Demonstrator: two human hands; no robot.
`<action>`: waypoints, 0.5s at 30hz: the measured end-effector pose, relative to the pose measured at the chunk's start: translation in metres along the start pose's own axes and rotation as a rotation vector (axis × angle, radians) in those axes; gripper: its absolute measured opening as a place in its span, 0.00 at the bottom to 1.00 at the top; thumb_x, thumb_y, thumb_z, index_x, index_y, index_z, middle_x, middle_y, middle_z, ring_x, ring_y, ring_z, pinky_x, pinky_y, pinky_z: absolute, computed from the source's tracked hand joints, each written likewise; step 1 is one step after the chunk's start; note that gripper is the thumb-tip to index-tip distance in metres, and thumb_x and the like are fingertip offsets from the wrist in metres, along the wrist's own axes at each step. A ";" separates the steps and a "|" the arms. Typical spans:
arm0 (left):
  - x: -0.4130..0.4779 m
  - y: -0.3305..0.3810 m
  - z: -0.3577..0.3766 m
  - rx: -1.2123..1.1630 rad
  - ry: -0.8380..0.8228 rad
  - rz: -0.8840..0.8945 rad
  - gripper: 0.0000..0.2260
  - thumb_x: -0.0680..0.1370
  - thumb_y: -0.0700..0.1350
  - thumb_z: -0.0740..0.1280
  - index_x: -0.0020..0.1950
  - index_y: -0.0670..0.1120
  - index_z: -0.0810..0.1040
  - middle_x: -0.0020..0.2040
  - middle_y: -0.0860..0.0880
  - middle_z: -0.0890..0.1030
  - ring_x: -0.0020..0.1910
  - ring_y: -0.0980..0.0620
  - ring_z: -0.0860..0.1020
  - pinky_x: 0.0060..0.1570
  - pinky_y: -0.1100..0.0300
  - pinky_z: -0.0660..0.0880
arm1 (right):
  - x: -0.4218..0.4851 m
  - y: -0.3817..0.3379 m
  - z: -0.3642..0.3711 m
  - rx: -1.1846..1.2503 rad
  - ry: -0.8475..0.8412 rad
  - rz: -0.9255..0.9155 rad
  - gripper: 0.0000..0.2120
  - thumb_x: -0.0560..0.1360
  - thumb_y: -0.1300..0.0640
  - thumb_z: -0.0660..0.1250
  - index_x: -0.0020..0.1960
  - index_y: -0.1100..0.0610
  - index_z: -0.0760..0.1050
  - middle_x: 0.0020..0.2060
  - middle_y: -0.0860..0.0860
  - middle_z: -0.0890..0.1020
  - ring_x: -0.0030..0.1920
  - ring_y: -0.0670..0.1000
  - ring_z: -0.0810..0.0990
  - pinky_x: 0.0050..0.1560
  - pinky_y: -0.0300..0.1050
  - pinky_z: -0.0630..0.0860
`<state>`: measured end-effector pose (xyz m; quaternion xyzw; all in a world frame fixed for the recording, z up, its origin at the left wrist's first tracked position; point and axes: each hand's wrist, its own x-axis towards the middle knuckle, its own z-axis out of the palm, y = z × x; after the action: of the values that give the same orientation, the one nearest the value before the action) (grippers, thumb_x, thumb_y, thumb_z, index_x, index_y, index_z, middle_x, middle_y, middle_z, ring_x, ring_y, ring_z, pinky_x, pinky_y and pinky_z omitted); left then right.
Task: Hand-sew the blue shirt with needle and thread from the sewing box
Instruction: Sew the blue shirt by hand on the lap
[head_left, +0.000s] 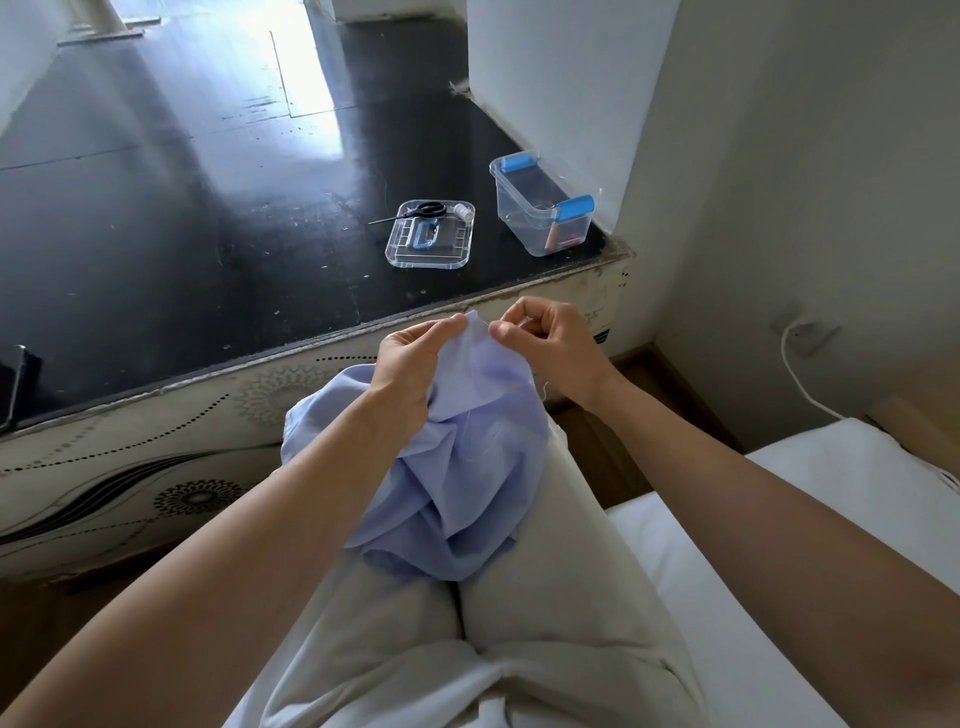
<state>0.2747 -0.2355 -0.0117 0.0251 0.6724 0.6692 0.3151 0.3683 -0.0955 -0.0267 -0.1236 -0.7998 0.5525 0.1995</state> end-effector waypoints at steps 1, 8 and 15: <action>-0.001 0.000 0.000 0.003 -0.005 -0.011 0.08 0.73 0.49 0.75 0.45 0.44 0.82 0.42 0.42 0.81 0.43 0.45 0.78 0.43 0.52 0.77 | 0.001 0.000 0.003 -0.028 0.043 -0.001 0.13 0.74 0.48 0.68 0.44 0.58 0.78 0.36 0.60 0.81 0.37 0.58 0.79 0.38 0.48 0.80; -0.005 0.002 0.002 -0.026 -0.030 -0.046 0.09 0.73 0.47 0.75 0.45 0.42 0.83 0.43 0.41 0.82 0.44 0.44 0.79 0.44 0.53 0.78 | 0.004 0.006 0.017 -0.148 0.130 -0.025 0.09 0.74 0.50 0.72 0.43 0.56 0.80 0.36 0.60 0.82 0.38 0.61 0.80 0.40 0.57 0.81; -0.006 0.005 0.007 0.015 0.077 -0.068 0.08 0.74 0.47 0.74 0.38 0.45 0.81 0.37 0.44 0.80 0.41 0.46 0.77 0.41 0.56 0.76 | 0.000 -0.002 0.013 -0.086 -0.071 -0.119 0.03 0.75 0.56 0.70 0.43 0.53 0.79 0.34 0.59 0.81 0.34 0.59 0.76 0.35 0.44 0.77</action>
<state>0.2807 -0.2319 -0.0043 -0.0209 0.6897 0.6534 0.3114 0.3621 -0.1071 -0.0292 -0.0646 -0.8353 0.5087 0.1982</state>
